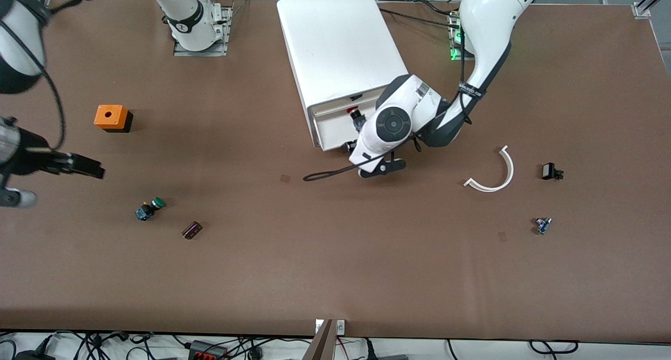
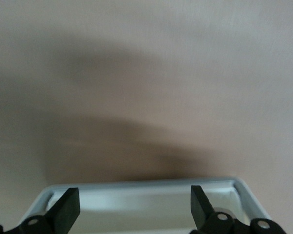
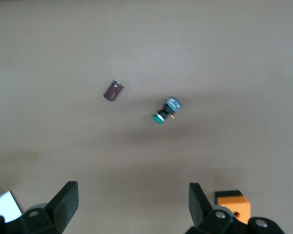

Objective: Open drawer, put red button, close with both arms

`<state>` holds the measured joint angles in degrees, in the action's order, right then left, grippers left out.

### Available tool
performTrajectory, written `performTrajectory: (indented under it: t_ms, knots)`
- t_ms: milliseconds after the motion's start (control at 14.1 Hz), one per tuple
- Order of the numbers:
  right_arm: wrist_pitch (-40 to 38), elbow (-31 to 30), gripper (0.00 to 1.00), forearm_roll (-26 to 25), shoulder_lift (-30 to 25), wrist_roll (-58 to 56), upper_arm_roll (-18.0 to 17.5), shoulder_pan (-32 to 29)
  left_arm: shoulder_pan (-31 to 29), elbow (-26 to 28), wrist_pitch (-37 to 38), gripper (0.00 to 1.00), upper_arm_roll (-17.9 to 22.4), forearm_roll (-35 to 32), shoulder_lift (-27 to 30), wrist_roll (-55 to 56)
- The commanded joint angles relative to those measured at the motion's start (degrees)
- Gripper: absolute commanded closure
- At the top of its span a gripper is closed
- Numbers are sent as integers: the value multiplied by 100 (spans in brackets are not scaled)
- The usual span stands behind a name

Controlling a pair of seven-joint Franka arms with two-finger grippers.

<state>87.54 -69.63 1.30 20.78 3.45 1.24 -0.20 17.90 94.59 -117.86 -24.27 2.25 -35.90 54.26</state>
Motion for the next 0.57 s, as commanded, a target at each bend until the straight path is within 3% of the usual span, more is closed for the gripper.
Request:
performTrajectory:
  t_ms: [0,142,283,496]
  knots:
    - [141,-754,0,-111,-672,-580,-185,-279,-295,209,411,0,-454,82,197,137]
    - [97,-762,0,-261,-716,-661,-185,-270,-514,218,562,0,-709,362,171,137]
    - [184,-1033,0,-270,-847,-644,-177,-270,-542,209,624,0,-719,600,171,137]
    - [946,-2409,0,-305,-1688,-653,-168,-270,-550,174,755,0,-719,601,171,128]
